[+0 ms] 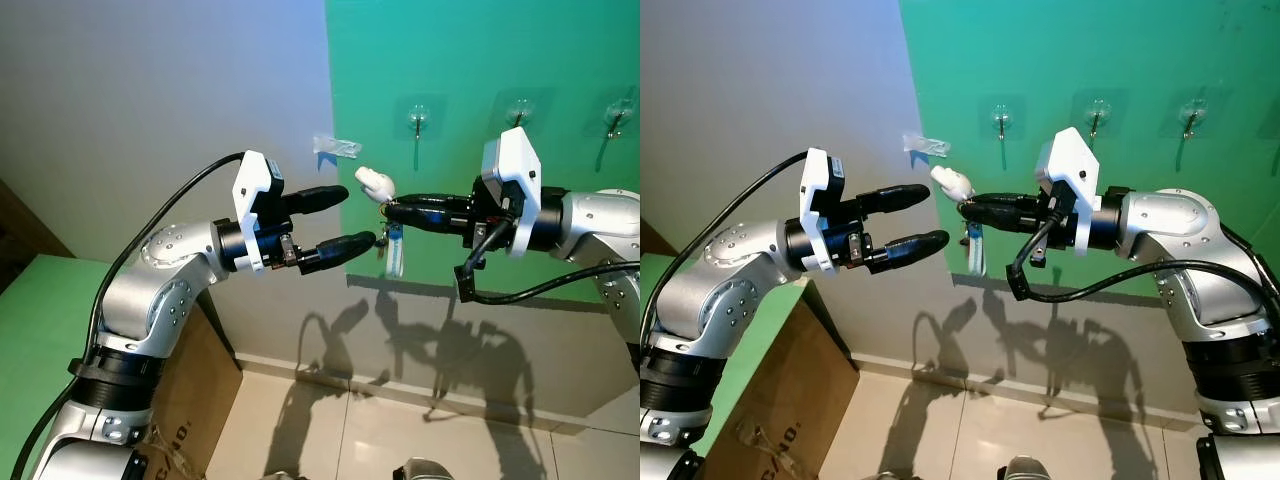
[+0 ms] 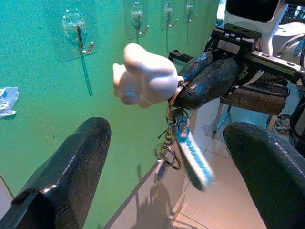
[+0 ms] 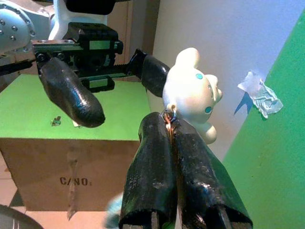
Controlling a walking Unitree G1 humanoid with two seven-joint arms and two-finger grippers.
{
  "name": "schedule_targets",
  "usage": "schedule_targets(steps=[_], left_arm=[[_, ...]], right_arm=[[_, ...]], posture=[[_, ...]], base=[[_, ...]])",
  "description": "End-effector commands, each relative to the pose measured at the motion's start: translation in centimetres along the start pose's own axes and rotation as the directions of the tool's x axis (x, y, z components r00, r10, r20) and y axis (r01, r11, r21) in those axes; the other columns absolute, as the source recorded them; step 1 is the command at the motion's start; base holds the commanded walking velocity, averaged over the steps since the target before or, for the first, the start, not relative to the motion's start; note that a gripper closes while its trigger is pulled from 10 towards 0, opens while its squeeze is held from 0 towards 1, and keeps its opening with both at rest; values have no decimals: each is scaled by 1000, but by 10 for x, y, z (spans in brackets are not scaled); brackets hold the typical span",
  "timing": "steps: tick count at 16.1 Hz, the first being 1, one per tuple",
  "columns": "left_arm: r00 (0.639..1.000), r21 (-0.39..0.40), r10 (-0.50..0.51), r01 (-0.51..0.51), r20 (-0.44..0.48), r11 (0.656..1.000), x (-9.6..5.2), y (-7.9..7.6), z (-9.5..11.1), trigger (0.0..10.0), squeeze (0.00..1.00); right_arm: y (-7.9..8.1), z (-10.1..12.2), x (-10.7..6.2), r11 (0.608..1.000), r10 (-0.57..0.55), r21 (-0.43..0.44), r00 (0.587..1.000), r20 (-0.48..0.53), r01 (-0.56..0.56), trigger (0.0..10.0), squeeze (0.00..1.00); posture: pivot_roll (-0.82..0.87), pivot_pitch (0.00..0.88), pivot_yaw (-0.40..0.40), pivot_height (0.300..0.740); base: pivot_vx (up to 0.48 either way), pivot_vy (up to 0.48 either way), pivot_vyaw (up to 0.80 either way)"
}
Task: Hang keys on a hook
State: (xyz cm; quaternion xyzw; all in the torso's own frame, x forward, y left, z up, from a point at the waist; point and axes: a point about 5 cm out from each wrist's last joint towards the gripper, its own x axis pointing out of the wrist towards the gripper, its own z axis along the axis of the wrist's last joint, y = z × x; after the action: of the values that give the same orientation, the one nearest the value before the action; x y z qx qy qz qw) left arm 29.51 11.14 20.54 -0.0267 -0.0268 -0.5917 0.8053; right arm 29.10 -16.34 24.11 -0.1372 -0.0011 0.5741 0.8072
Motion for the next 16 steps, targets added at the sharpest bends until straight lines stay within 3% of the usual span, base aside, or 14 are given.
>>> schedule_targets(steps=[1, 5, 6, 7, 11, 12, 14, 15, 16], left_arm=[[1000, 2, 9, -9, 18, 1000, -2, 0, 4, 10000, 0], [999, -22, 4, -3, 53, 1000, 3, 0, 6, 10000, 0], [998, -28, 5, -3, 63, 1000, 4, 0, 6, 9373, 0], [996, -44, 12, -8, 83, 999, 6, 1, 7, 7804, 0], [992, -74, 44, -35, 118, 997, 10, 4, 10, 7294, 0], [994, -83, 49, -41, 97, 996, 10, 6, 9, 4784, 0], [994, -81, 65, -58, 87, 995, 9, 8, 8, 4667, 0], [994, -79, 67, -60, 87, 995, 9, 8, 8, 0, 0], [994, -72, 71, -65, 85, 995, 9, 8, 7, 0, 0]], right_arm=[[-5, 13, -1, 999, -18, -28, 999, 46, 20, 0, 0], [-3, 16, 0, 1000, -9, -5, 997, 72, 10, 0, 0], [-3, 16, 0, 1000, -8, 0, 997, 78, 8, 0, 0], [-2, 18, 1, 1000, -1, 14, 996, 94, 0, 0, 0], [-1, 23, 0, 999, 2, 41, 992, 125, -7, 0, 0], [-2, 22, -1, 999, -7, 47, 992, 123, 1, 0, 0], [-3, 20, -2, 999, -16, 53, 993, 114, 10, 0, 0], [-3, 19, -2, 998, -18, 54, 993, 113, 12, 0, 0], [-3, 20, -3, 998, -20, 56, 993, 115, 14, 0, 0]], posture=[[-271, 46, 132, 736], [-273, 47, 133, 736], [-272, 47, 133, 736], [-272, 48, 134, 736], [-276, 49, 135, 736], [-277, 50, 135, 736], [-277, 51, 134, 736], [-276, 51, 134, 736], [-276, 51, 134, 736]], base=[[0, 0, 0], [0, 0, 0], [0, 0, 0], [0, 0, 0], [0, 0, 0], [0, 0, 0], [0, 0, 0], [0, 0, 0], [0, 0, 0]])
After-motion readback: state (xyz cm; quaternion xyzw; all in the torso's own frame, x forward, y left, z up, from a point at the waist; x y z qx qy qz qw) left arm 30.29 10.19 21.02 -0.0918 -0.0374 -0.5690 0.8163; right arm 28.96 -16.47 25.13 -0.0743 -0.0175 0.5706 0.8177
